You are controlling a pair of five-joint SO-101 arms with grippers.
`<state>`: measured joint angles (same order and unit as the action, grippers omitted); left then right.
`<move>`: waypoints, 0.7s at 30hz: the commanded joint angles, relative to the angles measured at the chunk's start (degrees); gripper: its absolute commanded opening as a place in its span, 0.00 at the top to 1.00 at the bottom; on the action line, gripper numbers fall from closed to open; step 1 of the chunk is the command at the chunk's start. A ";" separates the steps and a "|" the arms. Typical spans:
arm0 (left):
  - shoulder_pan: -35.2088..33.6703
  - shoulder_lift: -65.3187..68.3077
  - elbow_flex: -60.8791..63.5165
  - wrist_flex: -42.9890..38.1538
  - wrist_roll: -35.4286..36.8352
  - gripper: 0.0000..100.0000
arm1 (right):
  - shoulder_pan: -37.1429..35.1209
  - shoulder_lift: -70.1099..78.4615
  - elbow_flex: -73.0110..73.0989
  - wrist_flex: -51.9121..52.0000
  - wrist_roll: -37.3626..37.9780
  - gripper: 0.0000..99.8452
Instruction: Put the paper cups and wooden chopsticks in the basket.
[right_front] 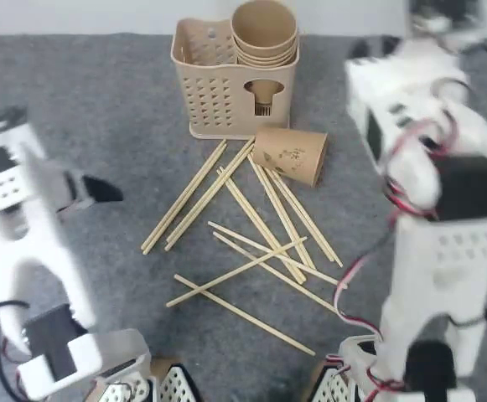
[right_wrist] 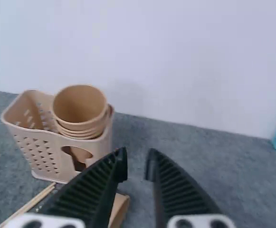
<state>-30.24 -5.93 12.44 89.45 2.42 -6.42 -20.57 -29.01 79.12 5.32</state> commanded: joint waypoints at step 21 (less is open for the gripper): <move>52.31 -2.73 -12.18 -14.51 1.85 0.61 | 28.44 -32.92 59.25 -16.57 4.84 0.99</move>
<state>19.08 -5.93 1.71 78.73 3.82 21.01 -47.56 21.10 68.13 7.69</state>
